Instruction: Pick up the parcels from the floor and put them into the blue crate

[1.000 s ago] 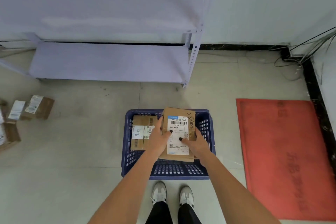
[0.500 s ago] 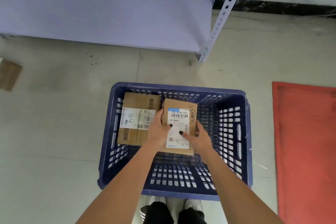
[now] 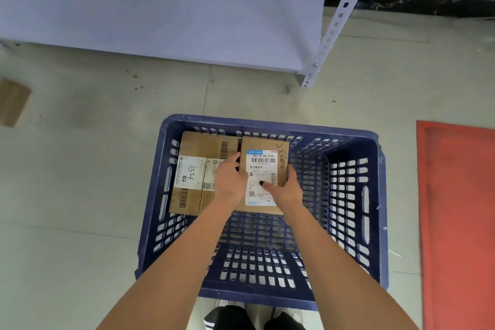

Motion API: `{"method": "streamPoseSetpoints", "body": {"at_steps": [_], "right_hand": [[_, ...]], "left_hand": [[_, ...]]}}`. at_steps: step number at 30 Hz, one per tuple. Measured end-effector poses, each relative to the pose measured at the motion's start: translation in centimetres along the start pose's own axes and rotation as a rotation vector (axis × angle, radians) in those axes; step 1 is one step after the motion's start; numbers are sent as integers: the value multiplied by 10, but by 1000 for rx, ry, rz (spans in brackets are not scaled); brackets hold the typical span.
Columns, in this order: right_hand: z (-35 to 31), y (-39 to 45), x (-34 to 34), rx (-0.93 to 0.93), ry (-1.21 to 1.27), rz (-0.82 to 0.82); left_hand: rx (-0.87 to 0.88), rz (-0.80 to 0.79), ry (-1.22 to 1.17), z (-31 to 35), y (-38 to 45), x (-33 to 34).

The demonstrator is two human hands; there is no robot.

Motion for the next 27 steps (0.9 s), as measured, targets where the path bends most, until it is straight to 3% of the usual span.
{"method": "streamPoseSetpoints", "body": {"at_steps": [8, 14, 27], "right_hand": [[-11, -21, -15, 22, -43, -41], [-35, -64, -52, -77, -47, -61], [-111, -293, -199, -75, 229, -71]], "left_hand": [[-90, -50, -97, 4, -18, -13], [-91, -82, -182, 29, -56, -48], [-92, -133, -329, 136, -229, -233]]}}
Point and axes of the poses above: each hand's wrist, its own y-axis towards the middle knuckle, its own x-axis out of the palm, z = x × y, the point moved 1 cm from there along y, towards the middle knuckle, and after that the axes turned 13 degrees about z, right-handed, at the moved point
